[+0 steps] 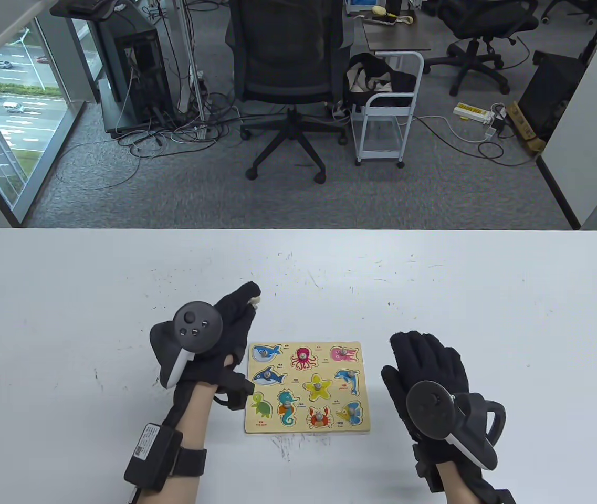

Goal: Fit puzzle pieces into frame

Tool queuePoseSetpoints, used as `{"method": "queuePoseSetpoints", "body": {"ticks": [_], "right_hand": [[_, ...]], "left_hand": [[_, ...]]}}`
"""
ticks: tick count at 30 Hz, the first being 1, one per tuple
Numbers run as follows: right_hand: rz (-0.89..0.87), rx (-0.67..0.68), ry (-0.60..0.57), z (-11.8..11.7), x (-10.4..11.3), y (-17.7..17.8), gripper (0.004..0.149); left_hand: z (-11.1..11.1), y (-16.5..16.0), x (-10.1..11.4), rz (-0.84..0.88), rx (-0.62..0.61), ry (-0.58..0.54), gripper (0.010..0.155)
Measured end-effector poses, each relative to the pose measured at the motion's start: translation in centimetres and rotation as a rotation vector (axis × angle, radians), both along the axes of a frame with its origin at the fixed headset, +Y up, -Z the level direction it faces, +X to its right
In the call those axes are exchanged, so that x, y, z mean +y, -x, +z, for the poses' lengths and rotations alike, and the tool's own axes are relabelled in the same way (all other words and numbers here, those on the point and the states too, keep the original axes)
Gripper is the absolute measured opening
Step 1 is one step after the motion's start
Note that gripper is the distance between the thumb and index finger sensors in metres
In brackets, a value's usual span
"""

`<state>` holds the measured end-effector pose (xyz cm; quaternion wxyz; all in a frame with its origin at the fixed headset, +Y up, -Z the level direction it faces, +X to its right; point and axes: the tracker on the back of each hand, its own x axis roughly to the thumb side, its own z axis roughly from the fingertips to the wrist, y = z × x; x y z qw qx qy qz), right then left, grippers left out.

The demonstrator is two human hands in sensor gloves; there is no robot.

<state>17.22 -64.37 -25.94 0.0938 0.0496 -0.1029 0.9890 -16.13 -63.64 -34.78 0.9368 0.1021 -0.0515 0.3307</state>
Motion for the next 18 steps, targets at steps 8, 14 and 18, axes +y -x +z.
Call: {"method": "queuePoseSetpoints", "body": {"ticks": [8,14,18], "right_hand": [[-0.110,0.118,-0.026,0.4,0.3,0.3,0.061],[-0.270,0.256,0.024,0.9,0.8,0.8,0.062],[-0.280,0.313,0.072,1.1,0.7,1.7,0.062]], "left_hand": [[3.0,-4.5,-1.3,0.340,-0.275,0.071,0.048],[4.8,-6.3,-1.7,0.259,-0.375,0.040,0.047],[6.2,-7.1,-1.4,0.094,-0.411,-0.008,0.047]]}}
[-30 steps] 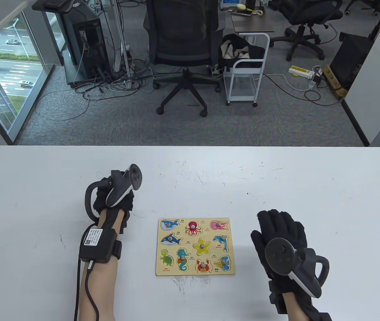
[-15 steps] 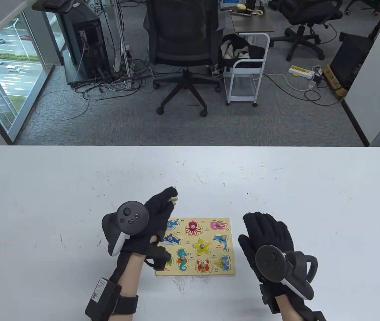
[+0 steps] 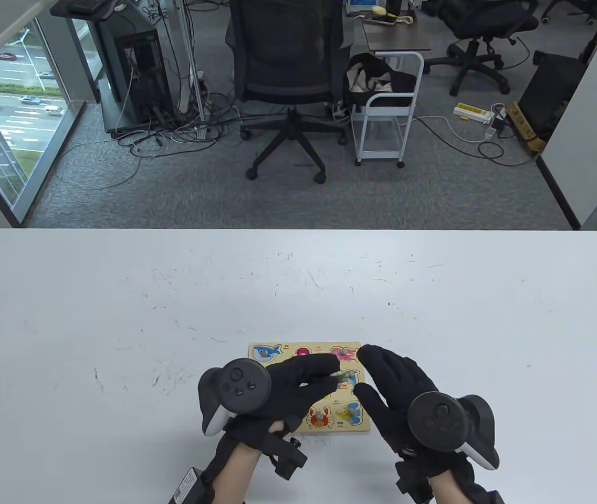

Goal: Fit puzzle pieces into frame

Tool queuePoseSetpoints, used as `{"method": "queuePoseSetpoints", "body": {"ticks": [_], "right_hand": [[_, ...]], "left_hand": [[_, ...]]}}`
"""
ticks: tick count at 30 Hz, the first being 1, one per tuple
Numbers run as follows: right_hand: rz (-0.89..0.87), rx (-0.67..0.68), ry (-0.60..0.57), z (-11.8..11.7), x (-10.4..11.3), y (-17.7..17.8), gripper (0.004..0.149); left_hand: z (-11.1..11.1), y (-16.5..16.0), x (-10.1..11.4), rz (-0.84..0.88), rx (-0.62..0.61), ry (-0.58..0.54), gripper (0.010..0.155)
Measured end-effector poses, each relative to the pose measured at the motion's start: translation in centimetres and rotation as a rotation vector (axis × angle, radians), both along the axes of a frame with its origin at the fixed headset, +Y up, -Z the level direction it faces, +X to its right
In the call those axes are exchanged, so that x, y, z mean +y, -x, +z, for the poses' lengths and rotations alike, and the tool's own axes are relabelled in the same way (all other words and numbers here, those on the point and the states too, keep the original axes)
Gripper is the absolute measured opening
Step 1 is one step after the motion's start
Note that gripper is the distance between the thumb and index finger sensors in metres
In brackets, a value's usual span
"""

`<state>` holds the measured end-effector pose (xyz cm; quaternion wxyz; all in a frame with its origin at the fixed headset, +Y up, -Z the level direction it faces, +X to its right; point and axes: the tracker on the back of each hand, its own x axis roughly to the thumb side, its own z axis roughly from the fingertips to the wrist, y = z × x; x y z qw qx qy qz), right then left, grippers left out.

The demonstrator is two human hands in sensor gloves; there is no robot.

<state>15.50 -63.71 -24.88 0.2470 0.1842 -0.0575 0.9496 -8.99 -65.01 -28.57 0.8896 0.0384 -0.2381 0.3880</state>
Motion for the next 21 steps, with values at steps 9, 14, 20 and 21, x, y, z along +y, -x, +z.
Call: {"method": "queuePoseSetpoints", "body": {"ticks": [9,14,20,21], "right_hand": [[-0.038,0.106,0.102,-0.5,-0.9,1.2,0.055],[-0.038,0.067,0.115,-0.9,-1.3,1.3,0.049],[-0.078,0.074,0.121,-1.2,-1.8,1.2,0.046],[-0.092,0.073,0.123,-1.3,-1.9,1.2,0.045]], "left_hand": [[0.8,0.2,0.5,-0.074,0.001,-0.038,0.046],[0.6,0.1,0.0,-0.079,0.010,-0.020,0.045],[0.6,0.2,-0.1,-0.086,0.028,-0.018,0.045],[0.5,0.3,-0.1,-0.082,0.027,-0.012,0.045]]}}
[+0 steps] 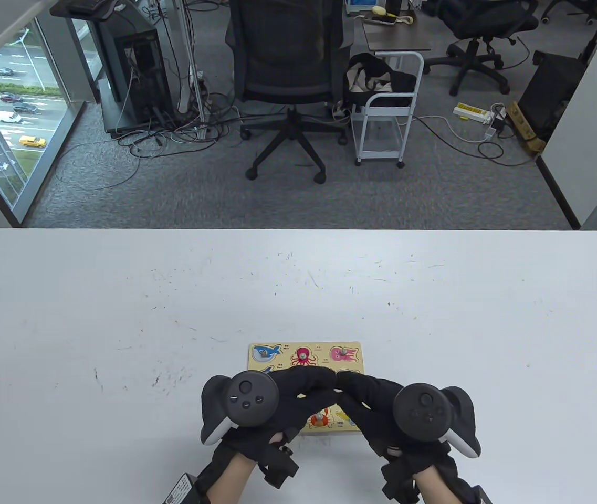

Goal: Fit puzzle pieces into frame

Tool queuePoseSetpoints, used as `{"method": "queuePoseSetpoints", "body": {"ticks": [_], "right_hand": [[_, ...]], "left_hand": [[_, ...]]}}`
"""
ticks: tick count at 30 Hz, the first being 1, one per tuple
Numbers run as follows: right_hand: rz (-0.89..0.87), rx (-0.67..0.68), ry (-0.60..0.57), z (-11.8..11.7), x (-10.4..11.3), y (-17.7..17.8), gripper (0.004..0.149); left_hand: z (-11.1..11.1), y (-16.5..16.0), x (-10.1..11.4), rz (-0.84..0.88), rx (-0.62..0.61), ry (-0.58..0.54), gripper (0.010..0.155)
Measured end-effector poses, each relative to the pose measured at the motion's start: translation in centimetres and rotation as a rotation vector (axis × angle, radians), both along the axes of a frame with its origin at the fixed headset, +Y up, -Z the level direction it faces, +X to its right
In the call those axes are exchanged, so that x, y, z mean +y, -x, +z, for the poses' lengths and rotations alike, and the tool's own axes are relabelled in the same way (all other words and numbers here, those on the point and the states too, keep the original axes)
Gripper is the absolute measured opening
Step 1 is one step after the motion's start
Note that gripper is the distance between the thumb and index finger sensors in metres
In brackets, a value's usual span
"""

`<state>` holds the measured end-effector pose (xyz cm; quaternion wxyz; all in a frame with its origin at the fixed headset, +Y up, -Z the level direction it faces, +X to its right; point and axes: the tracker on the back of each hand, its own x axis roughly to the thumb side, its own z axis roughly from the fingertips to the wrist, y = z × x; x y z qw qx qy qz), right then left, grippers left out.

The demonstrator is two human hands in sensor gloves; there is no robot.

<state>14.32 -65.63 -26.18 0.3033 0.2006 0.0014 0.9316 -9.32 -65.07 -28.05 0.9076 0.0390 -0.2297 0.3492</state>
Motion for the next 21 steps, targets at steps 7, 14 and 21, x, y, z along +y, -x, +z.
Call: {"method": "queuePoseSetpoints", "body": {"ticks": [7,14,21], "right_hand": [[-0.139,-0.095,0.041,-0.5,-0.8,-0.8,0.045],[-0.156,-0.230,0.010,-0.5,-1.5,-1.0,0.045],[-0.311,-0.182,0.066,-0.1,-1.8,-0.4,0.046]], "left_hand": [[0.6,1.1,0.8,-0.041,0.135,-0.055,0.057],[1.6,0.4,1.3,-0.042,0.142,-0.110,0.045],[2.1,-1.2,0.6,-0.134,0.200,-0.159,0.051]]}}
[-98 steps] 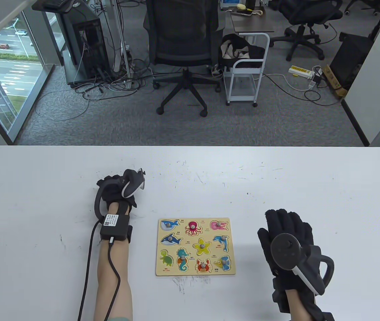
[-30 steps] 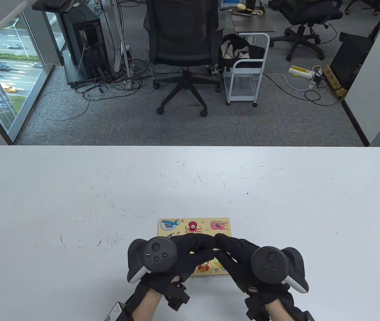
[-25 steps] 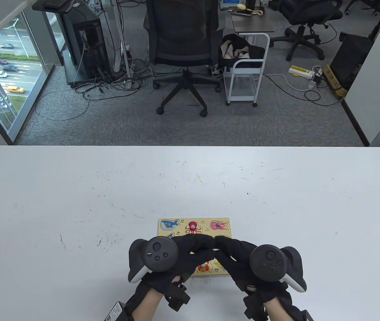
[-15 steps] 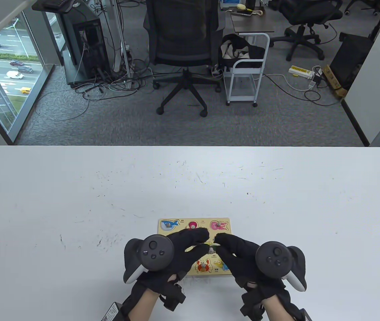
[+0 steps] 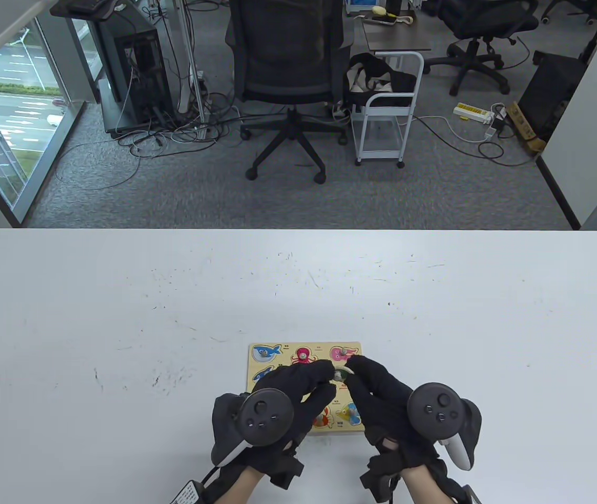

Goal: Fit puzzle pieces into frame

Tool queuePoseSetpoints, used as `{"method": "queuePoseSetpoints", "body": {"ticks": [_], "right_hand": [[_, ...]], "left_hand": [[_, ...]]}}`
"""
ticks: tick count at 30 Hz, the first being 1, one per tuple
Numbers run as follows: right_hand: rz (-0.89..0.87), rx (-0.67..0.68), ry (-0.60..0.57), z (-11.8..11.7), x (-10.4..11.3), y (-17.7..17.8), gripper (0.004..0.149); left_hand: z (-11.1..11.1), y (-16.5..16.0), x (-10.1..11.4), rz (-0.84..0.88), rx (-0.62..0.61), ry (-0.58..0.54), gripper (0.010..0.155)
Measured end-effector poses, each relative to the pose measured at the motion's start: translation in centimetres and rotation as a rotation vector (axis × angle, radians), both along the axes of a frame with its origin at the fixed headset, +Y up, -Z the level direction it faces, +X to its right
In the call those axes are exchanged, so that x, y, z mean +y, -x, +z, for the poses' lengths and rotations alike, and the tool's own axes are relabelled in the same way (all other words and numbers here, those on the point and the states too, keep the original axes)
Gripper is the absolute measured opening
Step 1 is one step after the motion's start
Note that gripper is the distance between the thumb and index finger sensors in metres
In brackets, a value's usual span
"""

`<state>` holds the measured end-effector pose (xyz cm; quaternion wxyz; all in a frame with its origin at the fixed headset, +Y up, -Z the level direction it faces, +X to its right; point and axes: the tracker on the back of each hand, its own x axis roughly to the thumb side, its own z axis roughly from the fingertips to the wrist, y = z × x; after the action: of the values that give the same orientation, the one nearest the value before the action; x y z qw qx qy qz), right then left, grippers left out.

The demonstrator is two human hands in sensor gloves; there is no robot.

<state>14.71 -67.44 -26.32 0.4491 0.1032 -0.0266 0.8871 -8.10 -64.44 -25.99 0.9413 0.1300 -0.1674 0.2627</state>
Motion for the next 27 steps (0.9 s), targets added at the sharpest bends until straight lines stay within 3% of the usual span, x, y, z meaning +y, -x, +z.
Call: {"method": "queuePoseSetpoints", "body": {"ticks": [9,19,27], "right_hand": [[-0.124,0.071,0.068,0.2,-0.8,0.9,0.053],[-0.107,0.139,0.016,0.5,-0.2,1.5,0.054],[-0.010,0.170,-0.014,0.3,-0.1,1.5,0.057]], "left_hand": [[-0.1,0.2,-0.2,0.029,0.042,0.000,0.050],[-1.1,1.5,-0.8,0.213,0.014,0.067,0.045],[-0.8,2.0,0.1,0.160,0.024,0.010,0.045]]}}
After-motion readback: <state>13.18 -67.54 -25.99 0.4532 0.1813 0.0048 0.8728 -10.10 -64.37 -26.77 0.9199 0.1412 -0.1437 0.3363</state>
